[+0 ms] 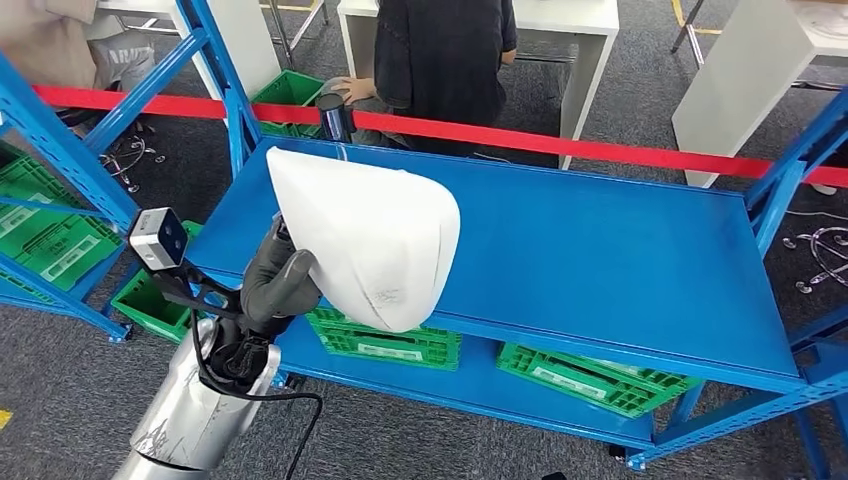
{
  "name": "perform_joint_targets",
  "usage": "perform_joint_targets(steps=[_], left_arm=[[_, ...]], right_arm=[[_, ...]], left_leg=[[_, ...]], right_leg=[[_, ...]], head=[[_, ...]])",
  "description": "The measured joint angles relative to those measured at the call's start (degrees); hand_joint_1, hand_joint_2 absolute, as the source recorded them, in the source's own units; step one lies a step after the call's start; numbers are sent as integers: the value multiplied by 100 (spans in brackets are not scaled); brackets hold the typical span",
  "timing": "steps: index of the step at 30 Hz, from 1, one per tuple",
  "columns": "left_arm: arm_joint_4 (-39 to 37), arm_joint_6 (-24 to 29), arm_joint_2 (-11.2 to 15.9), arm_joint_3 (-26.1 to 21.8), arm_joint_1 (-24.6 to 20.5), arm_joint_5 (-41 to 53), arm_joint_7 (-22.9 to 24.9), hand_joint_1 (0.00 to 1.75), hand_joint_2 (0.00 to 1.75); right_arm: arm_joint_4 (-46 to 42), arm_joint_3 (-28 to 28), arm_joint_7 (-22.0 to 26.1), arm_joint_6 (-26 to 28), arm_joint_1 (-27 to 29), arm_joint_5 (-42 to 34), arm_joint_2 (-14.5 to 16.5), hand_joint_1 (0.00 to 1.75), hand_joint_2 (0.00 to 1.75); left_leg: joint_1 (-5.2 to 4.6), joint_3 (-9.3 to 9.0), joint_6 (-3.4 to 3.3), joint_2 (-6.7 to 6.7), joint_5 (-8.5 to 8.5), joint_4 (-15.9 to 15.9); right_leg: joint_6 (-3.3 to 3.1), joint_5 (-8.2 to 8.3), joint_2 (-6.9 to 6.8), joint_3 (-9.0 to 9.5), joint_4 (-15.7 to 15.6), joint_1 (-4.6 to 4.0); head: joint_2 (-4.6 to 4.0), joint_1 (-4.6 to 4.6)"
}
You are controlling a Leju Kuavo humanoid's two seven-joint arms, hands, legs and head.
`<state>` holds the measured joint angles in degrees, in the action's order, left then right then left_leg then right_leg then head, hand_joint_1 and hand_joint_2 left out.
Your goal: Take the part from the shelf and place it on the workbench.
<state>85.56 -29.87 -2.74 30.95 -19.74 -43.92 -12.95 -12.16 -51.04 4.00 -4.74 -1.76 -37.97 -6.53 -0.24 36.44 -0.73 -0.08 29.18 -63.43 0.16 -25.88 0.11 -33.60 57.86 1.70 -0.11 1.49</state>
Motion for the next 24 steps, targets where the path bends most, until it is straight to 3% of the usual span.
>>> perform_joint_targets(steps=[2,3,4,5,7,9,12,14,17,18,19,20,22,24], left_arm=[[7,-64,26,14,31,-209,82,175,175],[7,-134,45,22,65,-403,148,175,175],[13,-232,69,39,107,-633,217,175,175],[31,-348,101,67,157,-861,278,175,175],[99,-611,174,156,257,-1268,391,175,175],[174,-832,252,258,365,-1607,511,175,175],[266,-1012,384,353,584,-1858,699,175,175],[319,-1124,440,382,723,-1912,788,175,175],[338,-1410,500,411,955,-1970,832,175,175],[334,-1490,516,416,1034,-1974,834,175,175],[327,-1547,529,418,1096,-1971,833,175,175],[321,-1581,538,420,1135,-1966,832,175,175],[315,-1623,546,422,1170,-1949,829,175,175],[315,-1630,559,421,1187,-1993,869,175,175]], right_arm=[[4,-1,-3,-3,2,19,-3,0,0],[7,-2,-8,-5,4,38,-3,0,0],[9,-3,-13,-8,5,58,-2,0,0],[12,-3,-18,-9,5,77,-2,0,0],[15,-4,-20,-8,4,97,6,0,0],[19,-3,-16,-1,8,97,12,0,0],[22,-3,-5,35,49,104,8,0,0],[23,-7,-2,64,76,133,-8,0,0],[23,-12,-8,114,81,176,-72,0,0],[23,-13,-18,134,77,185,-96,0,0],[21,-14,-38,152,69,193,-118,0,0],[19,-14,-67,168,51,202,-139,0,0],[9,-15,-126,192,-17,210,-166,0,0],[-20,-14,-168,220,-93,204,-172,0,0]], left_leg=[[42,356,64,2,351,-790],[56,472,77,2,416,-1042],[64,485,75,3,367,-1071],[66,375,57,2,211,-848],[49,-42,-26,0,-157,-14],[5,-305,-109,1,-304,526],[-17,-355,-175,12,-362,659],[10,-395,-233,33,-468,784],[1,-355,-271,57,-555,838],[-6,-325,-270,60,-574,833],[-10,-293,-264,61,-594,822],[-8,-257,-253,58,-611,801],[-4,-170,-222,49,-632,715],[-23,-79,-173,42,-645,609]], right_leg=[[-20,3,0,-11,2,-8],[-20,3,1,-13,3,-13],[-19,3,6,-11,4,-18],[-19,2,14,-4,3,-23],[-15,3,32,7,0,-33],[6,14,38,-7,-3,-44],[86,46,33,-18,-28,-43],[86,-100,25,-106,145,-62],[14,-630,18,-508,1173,-64],[25,-744,17,-604,1469,-59],[60,-777,16,-605,1568,-53],[113,-720,14,-483,1413,-44],[206,-500,9,-7,610,-19],[197,-349,17,276,59,-19]], head=[[0,7],[0,7],[0,7],[0,8],[0,5],[0,4],[0,8],[0,-1],[0,-17],[0,-19],[0,-20],[0,-21],[0,-21],[0,-18]])
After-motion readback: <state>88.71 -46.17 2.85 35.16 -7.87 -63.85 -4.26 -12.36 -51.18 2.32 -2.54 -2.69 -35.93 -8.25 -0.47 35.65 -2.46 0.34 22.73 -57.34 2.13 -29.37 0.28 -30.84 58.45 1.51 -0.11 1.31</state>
